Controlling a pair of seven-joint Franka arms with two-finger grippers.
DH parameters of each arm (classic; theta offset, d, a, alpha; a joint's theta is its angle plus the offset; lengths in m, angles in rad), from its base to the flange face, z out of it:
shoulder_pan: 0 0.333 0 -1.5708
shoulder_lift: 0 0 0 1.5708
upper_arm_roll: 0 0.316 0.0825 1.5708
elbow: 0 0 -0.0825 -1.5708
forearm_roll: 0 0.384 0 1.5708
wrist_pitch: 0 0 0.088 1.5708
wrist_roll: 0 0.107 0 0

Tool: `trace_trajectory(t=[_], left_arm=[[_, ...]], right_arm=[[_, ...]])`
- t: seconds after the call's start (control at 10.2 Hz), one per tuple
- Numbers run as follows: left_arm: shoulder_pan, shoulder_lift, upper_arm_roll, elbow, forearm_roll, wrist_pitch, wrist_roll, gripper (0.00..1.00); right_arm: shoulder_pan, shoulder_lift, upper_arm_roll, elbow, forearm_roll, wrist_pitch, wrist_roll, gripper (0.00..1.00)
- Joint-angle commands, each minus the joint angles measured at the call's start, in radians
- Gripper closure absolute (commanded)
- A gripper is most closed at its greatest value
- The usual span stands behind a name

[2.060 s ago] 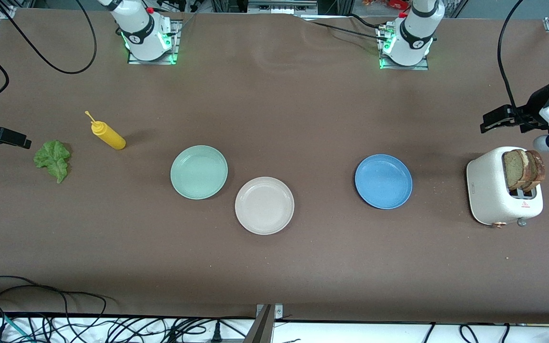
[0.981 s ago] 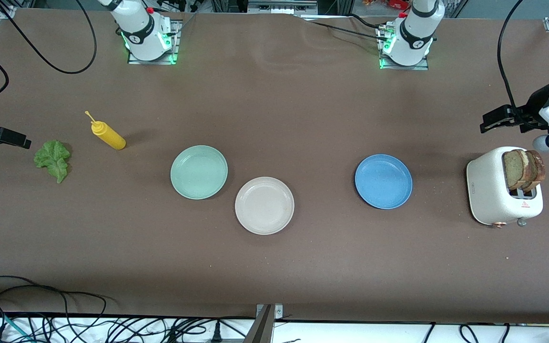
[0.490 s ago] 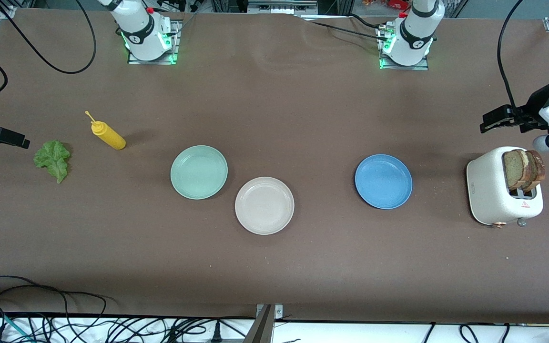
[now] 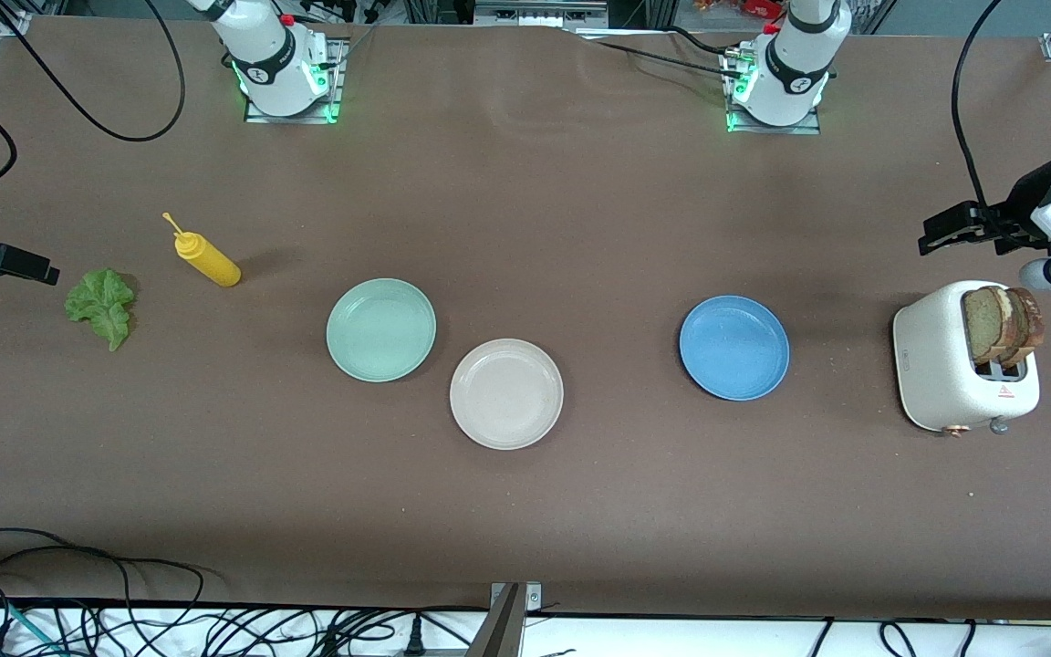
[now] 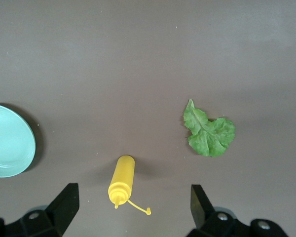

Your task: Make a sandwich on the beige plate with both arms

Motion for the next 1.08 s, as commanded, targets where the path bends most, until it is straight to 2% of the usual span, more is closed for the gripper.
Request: trace_trajectory(t=[0.0,0.1,0.39,0.59,0.78,0.98], left_arm=[[0.008,0.056,0.006,0.026,-0.014,-0.017,0.018,0.0],[0.025,0.128,0.019,0.033,-0.031,-0.017,0.019,0.0],[0.103,0.254,0.027,0.043,-0.028,0.012,0.015,0.0],[0.122,0.282,0.029,0.051,-0.011,0.039,0.018,0.0],[0.125,0.282,0.023,0.039,0.117,0.12,0.065,0.0],[0.149,0.294,0.022,0.039,0.135,0.127,0.167,0.0]], right_arm=[[-0.001,-0.012,0.003,-0.004,0.0,-0.005,0.002,0.0],[-0.001,-0.012,0.004,-0.006,0.0,-0.005,-0.001,0.0],[-0.001,-0.011,0.003,-0.006,0.0,-0.005,-0.004,0.0],[-0.001,-0.011,0.003,-0.006,0.0,-0.005,-0.004,0.0],[-0.001,-0.011,0.003,-0.006,0.0,-0.005,-0.004,0.0],[-0.003,-0.011,0.003,-0.006,0.0,-0.005,-0.004,0.0]])
